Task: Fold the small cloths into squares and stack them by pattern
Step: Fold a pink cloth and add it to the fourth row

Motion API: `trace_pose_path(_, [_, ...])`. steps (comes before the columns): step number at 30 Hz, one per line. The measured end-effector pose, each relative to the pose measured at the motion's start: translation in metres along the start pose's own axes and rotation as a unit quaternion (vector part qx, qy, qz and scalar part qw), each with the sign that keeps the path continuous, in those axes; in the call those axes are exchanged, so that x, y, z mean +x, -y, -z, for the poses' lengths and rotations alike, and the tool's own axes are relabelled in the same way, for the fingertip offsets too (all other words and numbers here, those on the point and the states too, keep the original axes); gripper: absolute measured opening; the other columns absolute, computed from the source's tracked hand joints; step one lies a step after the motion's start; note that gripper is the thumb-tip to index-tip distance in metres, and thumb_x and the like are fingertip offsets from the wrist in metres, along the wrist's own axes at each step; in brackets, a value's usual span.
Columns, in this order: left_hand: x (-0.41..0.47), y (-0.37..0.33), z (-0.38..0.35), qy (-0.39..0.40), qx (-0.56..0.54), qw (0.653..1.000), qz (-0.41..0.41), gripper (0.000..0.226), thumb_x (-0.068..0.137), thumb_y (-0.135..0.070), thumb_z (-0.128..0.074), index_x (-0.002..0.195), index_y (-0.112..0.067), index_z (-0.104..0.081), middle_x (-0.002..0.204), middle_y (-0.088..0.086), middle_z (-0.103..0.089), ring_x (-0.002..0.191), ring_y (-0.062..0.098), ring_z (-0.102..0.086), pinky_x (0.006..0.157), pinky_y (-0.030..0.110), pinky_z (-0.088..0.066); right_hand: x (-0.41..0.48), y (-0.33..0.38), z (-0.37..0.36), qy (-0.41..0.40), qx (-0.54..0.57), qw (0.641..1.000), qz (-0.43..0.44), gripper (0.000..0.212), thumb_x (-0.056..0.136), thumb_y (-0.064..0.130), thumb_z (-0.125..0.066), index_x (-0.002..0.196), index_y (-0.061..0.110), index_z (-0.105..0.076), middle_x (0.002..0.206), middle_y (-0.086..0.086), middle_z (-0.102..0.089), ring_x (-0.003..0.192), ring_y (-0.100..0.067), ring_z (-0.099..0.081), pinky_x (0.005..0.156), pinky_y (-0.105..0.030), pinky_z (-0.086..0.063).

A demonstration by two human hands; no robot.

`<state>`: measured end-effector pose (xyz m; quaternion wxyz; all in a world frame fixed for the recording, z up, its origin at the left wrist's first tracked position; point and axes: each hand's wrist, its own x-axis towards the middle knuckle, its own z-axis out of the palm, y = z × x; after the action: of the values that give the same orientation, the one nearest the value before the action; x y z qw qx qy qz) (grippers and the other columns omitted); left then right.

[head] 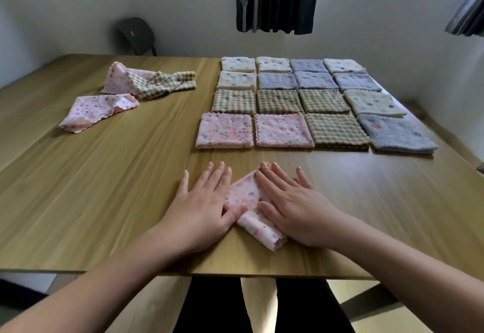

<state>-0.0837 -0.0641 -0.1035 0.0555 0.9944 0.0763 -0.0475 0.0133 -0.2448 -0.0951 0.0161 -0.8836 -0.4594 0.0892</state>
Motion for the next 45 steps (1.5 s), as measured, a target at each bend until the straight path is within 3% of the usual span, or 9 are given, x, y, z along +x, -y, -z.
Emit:
trace_pose_path(3, [0.004, 0.006, 0.005, -0.081, -0.090, 0.993, -0.001, 0.078, 0.080, -0.067, -0.020, 0.143, -0.025, -0.038, 0.153, -0.007, -0.030, 0.142, 0.011, -0.023, 0.114, 0.040, -0.018, 0.002, 0.006, -0.002, -0.006, 0.004, 1.000, -0.021, 0.065, 0.101, 0.051, -0.015, 0.155, 0.020, 0.005, 0.161, 0.004, 0.012, 0.147, -0.012, 0.016, 0.119, -0.049, 0.009])
trace_pose_path(7, [0.014, 0.014, 0.030, -0.095, -0.266, 0.959, 0.027, 0.006, 0.086, -0.032, -0.066, 0.083, -0.027, -0.067, 0.087, -0.012, -0.062, 0.077, 0.003, -0.056, 0.074, 0.023, -0.043, 0.006, -0.001, 0.000, -0.010, 0.007, 1.000, 0.011, 0.064, 0.101, 0.050, -0.017, 0.155, 0.020, 0.003, 0.162, 0.002, 0.009, 0.147, -0.012, 0.016, 0.119, -0.046, 0.011])
trace_pose_path(11, [0.021, 0.014, 0.045, 0.033, -0.412, 0.910, 0.030, 0.011, 0.086, -0.010, -0.069, 0.078, -0.017, -0.067, 0.063, -0.010, -0.061, 0.046, -0.001, -0.049, 0.048, 0.015, -0.041, 0.014, -0.017, 0.010, 0.001, 0.009, 0.996, 0.088, 0.061, 0.101, 0.048, -0.016, 0.155, 0.023, -0.001, 0.161, 0.005, 0.007, 0.146, -0.009, 0.016, 0.120, -0.042, 0.011])
trace_pose_path(18, [0.026, 0.012, 0.049, 0.174, -0.581, 0.790, 0.092, 0.010, 0.093, -0.002, -0.052, 0.091, -0.012, -0.051, 0.046, -0.007, -0.049, 0.033, 0.007, -0.033, 0.034, 0.014, -0.022, 0.029, -0.016, 0.004, -0.055, 0.065, 0.994, 0.068, 0.054, 0.103, 0.035, -0.018, 0.154, 0.018, -0.013, 0.162, 0.000, -0.003, 0.148, -0.013, 0.006, 0.121, -0.032, 0.005])
trace_pose_path(24, [0.040, 0.018, 0.060, 0.360, -0.607, 0.708, -0.023, 0.014, 0.080, -0.009, -0.056, 0.094, -0.014, -0.057, 0.080, 0.004, -0.054, 0.037, 0.006, -0.047, 0.034, 0.015, -0.039, 0.032, -0.021, -0.001, -0.059, 0.092, 0.991, 0.075, 0.052, 0.105, 0.031, -0.021, 0.154, 0.015, -0.018, 0.162, -0.002, -0.006, 0.148, -0.013, 0.005, 0.118, -0.026, 0.006])
trace_pose_path(28, [0.052, 0.011, 0.060, 0.451, -0.578, 0.676, -0.073, 0.023, 0.085, -0.001, -0.049, 0.101, -0.011, -0.063, 0.088, 0.000, -0.061, 0.039, 0.006, -0.051, 0.036, 0.016, -0.044, 0.033, -0.021, -0.005, -0.063, 0.065, 0.992, 0.083, 0.071, 0.093, 0.047, 0.000, 0.154, 0.015, -0.016, 0.162, -0.003, -0.007, 0.148, -0.014, 0.003, 0.119, -0.030, 0.003])
trace_pose_path(32, [0.053, 0.016, 0.063, 0.472, -0.553, 0.680, -0.097, 0.024, 0.094, 0.004, -0.032, 0.112, -0.004, -0.045, 0.069, -0.007, -0.068, 0.038, -0.002, -0.047, 0.036, 0.012, -0.037, 0.033, -0.021, -0.008, -0.077, 0.052, 0.993, 0.079, 0.071, 0.092, 0.046, -0.001, 0.153, 0.014, -0.018, 0.161, -0.004, -0.011, 0.149, -0.018, -0.001, 0.120, -0.034, 0.001])
trace_pose_path(37, [0.043, 0.045, 0.057, 0.427, -0.594, 0.681, -0.024, 0.025, 0.081, -0.019, -0.060, 0.102, -0.011, -0.070, 0.099, 0.009, -0.062, 0.038, 0.006, -0.045, 0.035, 0.014, -0.038, 0.033, -0.020, -0.009, -0.075, 0.039, 0.994, 0.070, 0.072, 0.091, 0.046, 0.001, 0.154, 0.015, -0.015, 0.162, -0.002, -0.007, 0.149, -0.016, 0.002, 0.121, -0.035, 0.003])
trace_pose_path(45, [0.021, 0.029, 0.048, 0.226, -0.487, 0.843, 0.039, 0.027, 0.092, -0.030, -0.052, 0.091, -0.013, -0.072, 0.091, 0.018, -0.054, 0.042, 0.012, -0.033, 0.040, 0.019, -0.025, 0.032, -0.016, -0.006, -0.060, 0.017, 0.997, 0.052, 0.081, 0.082, 0.051, 0.006, 0.155, 0.019, -0.006, 0.162, 0.002, 0.003, 0.148, -0.013, 0.012, 0.118, -0.037, 0.012])
